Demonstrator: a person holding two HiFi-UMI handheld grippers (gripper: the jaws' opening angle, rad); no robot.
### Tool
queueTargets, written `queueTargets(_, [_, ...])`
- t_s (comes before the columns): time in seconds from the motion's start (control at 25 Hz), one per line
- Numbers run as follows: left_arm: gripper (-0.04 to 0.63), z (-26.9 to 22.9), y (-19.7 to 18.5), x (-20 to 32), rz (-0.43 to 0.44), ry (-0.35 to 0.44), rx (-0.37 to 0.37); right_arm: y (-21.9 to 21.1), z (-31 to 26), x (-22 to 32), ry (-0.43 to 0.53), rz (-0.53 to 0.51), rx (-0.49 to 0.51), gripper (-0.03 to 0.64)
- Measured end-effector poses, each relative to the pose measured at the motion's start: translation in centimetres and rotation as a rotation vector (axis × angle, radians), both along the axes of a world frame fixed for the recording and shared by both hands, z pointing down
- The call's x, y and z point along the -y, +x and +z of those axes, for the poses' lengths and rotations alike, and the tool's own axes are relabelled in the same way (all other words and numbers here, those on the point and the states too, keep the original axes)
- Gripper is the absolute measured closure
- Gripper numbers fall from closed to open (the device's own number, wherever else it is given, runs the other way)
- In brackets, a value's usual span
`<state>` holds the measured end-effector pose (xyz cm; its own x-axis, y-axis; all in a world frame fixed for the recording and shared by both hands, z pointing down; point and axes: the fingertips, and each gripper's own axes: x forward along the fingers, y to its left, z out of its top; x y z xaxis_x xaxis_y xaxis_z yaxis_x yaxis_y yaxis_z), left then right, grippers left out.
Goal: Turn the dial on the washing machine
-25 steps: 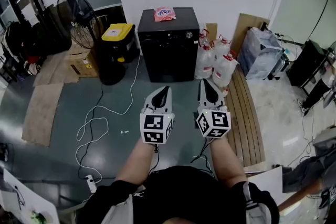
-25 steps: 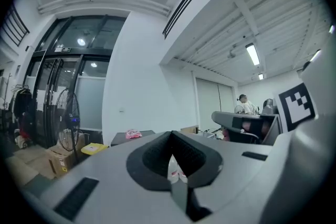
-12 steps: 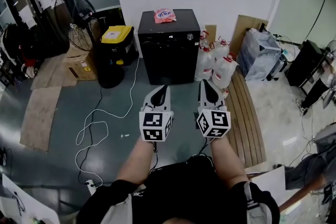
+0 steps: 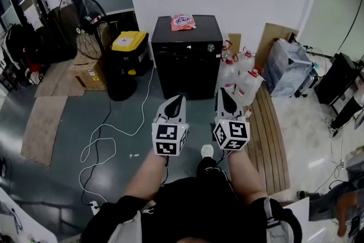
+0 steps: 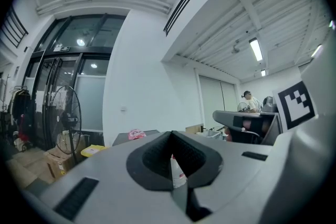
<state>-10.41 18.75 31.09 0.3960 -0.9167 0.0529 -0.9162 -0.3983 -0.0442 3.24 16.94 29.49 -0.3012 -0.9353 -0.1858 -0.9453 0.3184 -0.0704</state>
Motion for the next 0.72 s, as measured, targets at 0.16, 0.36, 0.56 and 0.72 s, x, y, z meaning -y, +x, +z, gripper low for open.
queueTargets(0.16, [0.583,0.3,1.1,5.5,-0.015,0.005,0.002,1.2,0.4,5.7,0.003,-0.011,0.004,0.617])
queueTargets(0.36, [0.583,0.8,3.2,12.8,-0.026,-0.017,0.008,3.2,0.8,13.2,-0.016,-0.024,0.008,0.617])
queueTargets(0.56, [0.583,1.2,4.9,20.0,-0.049,-0.048,0.020,4.6,1.6,20.9,-0.052,-0.051,0.011,0.617])
queueTargets(0.72, [0.583,1.4,5.9,26.1,-0.076,-0.069,0.020,5.3,2.1,27.0,-0.070,-0.082,-0.003,0.617])
